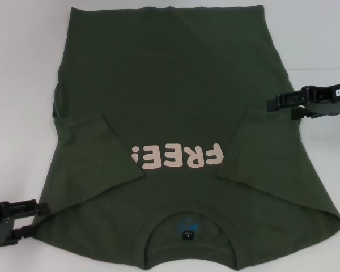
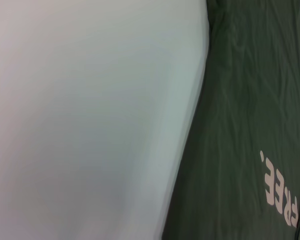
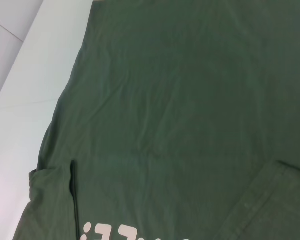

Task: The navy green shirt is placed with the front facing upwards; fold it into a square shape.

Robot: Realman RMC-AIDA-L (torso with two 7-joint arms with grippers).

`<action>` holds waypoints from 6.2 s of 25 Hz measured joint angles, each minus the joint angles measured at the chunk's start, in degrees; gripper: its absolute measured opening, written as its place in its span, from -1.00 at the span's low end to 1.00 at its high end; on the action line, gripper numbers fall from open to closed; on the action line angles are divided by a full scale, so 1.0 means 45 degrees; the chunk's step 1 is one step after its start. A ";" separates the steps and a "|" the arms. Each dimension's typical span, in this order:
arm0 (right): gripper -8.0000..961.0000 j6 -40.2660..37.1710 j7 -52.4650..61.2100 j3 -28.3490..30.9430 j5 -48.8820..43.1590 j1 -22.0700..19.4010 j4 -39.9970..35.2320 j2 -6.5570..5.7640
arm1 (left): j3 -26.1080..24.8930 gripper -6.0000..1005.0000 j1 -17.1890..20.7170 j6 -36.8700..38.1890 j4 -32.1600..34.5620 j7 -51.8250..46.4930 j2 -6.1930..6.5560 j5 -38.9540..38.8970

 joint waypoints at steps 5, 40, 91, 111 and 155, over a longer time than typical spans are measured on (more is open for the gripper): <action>0.90 -0.0006 0.0000 0.0028 0.0000 -0.0012 0.0000 -0.0019 | -0.0001 0.43 -0.0077 -0.0108 -0.0236 0.0063 0.0009 0.0140; 0.90 -0.0006 -0.0130 0.0186 0.0001 -0.0154 0.0000 -0.0114 | -0.0838 0.44 -0.0138 0.0352 0.0196 -0.0140 0.0071 0.0389; 0.90 -0.0195 -0.0136 0.0341 0.0007 -0.0304 -0.0233 -0.0175 | -0.0159 0.40 -0.1489 -0.0815 -0.1400 0.0199 0.0162 0.0455; 0.90 -0.1914 -0.0951 0.0310 -0.0045 -0.0924 -0.0334 -0.0679 | -0.0145 -0.83 -0.1620 -0.0272 -0.1322 0.0941 0.0343 0.0209; 0.90 -0.3662 -0.2833 -0.0733 -0.3164 -0.1844 -0.0971 0.0012 | -0.0174 -0.88 -0.1710 -0.0500 -0.1421 0.1054 0.0402 -0.0178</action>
